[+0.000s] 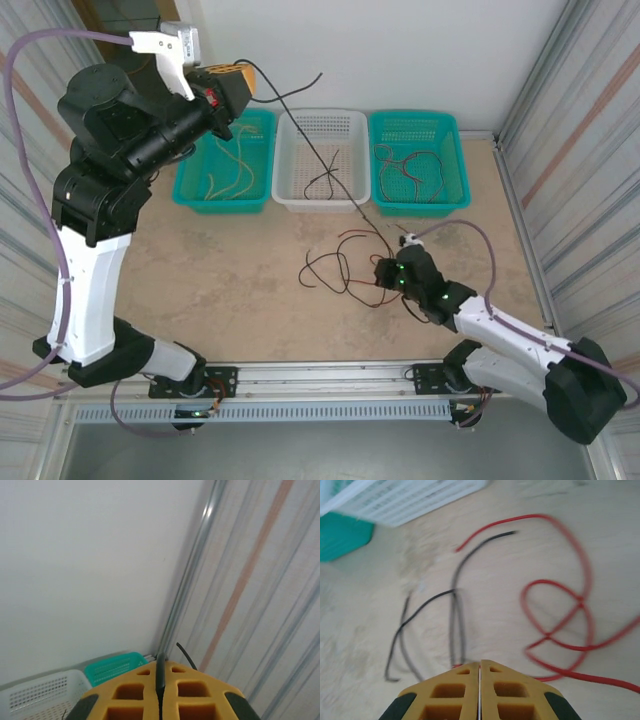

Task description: Untangle the cables

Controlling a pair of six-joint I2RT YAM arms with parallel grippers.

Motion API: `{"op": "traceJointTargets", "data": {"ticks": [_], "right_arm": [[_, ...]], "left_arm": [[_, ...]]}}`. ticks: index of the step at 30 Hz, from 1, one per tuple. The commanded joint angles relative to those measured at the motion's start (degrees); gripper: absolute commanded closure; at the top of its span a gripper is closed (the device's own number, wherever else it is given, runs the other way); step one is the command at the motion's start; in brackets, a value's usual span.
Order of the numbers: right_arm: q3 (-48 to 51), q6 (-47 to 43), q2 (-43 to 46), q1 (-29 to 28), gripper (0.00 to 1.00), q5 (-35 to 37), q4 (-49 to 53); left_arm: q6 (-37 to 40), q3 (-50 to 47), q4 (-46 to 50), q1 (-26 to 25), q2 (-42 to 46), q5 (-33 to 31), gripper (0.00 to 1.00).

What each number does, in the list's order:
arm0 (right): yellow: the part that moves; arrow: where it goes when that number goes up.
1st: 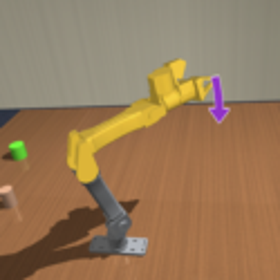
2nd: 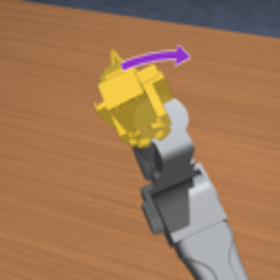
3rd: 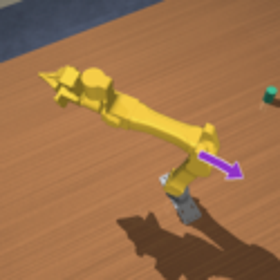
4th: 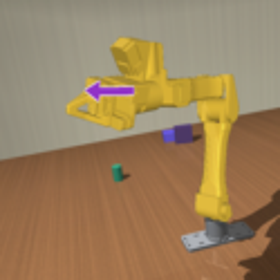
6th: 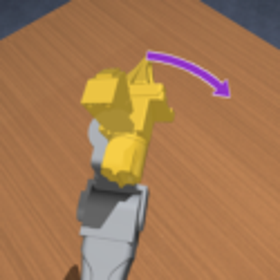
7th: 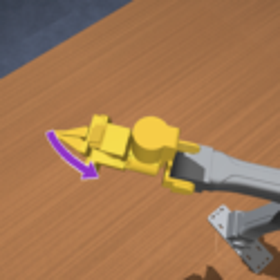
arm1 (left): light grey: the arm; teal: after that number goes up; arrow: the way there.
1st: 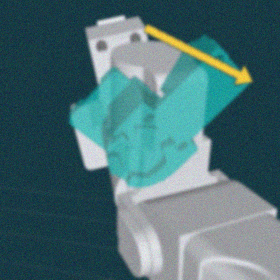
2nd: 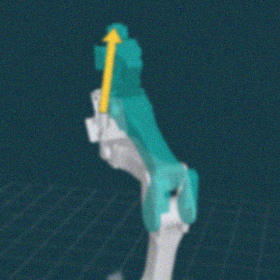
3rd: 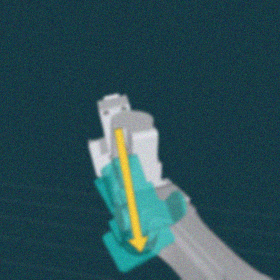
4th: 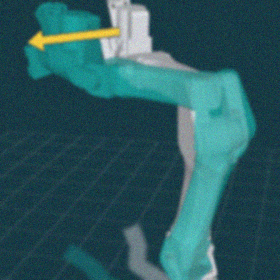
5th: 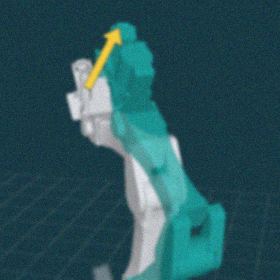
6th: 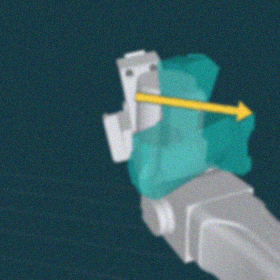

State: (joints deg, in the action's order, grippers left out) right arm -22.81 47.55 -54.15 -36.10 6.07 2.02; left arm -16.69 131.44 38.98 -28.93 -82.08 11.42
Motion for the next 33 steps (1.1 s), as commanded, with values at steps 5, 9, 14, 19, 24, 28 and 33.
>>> {"op": "traceJointTargets", "data": {"ticks": [5, 9, 14, 19, 24, 28, 33], "right_arm": [[5.3, 4.2, 4.8, 8.8, 1.00, -6.0, 5.4], [5.8, 3.0, 10.9, 7.7, 1.00, -8.3, 3.7], [-0.8, -1.5, 21.6, 2.1, 1.00, -8.6, 6.8], [-10.8, -5.7, 23.8, -3.7, 1.00, -6.1, 13.8], [-15.3, -7.6, 23.9, -10.8, 1.00, -1.4, 15.8], [-17.6, -8.9, 23.1, -14.6, 1.00, 0.1, 15.4], [-19.0, -9.8, 21.9, -17.2, 1.00, 2.1, 15.6]], "left_arm": [[-0.3, 6.6, -1.3, 7.1, 0.8, -4.0, 1.00], [-4.5, 2.9, -4.3, 10.9, 1.8, 1.2, 1.00], [-12.2, -12.0, -23.3, 11.2, 2.0, 17.4, 1.00], [-15.0, -23.2, -40.0, 11.1, -0.9, 23.8, 1.00], [-16.6, -28.3, -49.3, 11.1, -5.6, 25.9, 1.00], [-17.4, -29.2, -52.8, 11.0, -11.9, 25.1, 1.00], [-17.7, -26.9, -52.0, 11.0, -20.3, 24.0, 1.00]]}}
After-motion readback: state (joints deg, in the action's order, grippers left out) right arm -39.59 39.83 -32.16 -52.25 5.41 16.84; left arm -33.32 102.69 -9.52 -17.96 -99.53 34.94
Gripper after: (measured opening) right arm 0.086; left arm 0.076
